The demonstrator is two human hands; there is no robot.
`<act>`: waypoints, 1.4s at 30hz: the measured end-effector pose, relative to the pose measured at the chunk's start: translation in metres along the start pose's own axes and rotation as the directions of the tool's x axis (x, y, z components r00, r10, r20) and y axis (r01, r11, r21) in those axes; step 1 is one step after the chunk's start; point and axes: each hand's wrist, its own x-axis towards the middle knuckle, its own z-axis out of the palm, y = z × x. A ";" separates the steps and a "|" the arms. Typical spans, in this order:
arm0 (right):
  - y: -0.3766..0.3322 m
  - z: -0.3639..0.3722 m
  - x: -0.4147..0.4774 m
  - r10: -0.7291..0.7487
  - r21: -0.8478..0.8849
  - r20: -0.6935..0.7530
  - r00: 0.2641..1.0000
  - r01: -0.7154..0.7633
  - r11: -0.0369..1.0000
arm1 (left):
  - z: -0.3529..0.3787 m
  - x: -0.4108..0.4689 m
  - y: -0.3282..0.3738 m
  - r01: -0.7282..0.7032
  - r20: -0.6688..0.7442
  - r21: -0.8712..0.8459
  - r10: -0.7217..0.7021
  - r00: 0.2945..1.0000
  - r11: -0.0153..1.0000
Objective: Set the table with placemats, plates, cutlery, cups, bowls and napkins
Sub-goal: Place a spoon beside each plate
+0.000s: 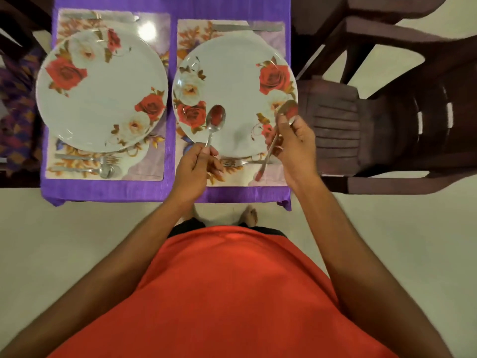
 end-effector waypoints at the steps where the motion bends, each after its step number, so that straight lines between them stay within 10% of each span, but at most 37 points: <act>1: 0.002 -0.005 0.003 -0.010 -0.176 0.090 0.996 0.025 0.984 | -0.002 -0.002 -0.002 0.009 -0.030 0.004 -0.009 1.000 1.000; 6: 0.033 -0.010 0.007 0.040 -0.637 0.547 0.836 0.385 0.668 | -0.009 -0.008 -0.026 0.110 -0.152 -0.074 -0.120 0.981 0.991; 16: 0.085 0.001 0.006 -0.049 -0.643 0.746 0.664 0.738 0.205 | 0.003 -0.016 -0.067 0.112 -0.166 0.110 -0.093 0.982 0.988; 42: 0.105 -0.055 0.014 -0.305 -0.649 0.711 0.634 0.758 0.066 | 0.024 0.000 -0.067 0.117 -0.297 0.127 -0.075 0.952 0.985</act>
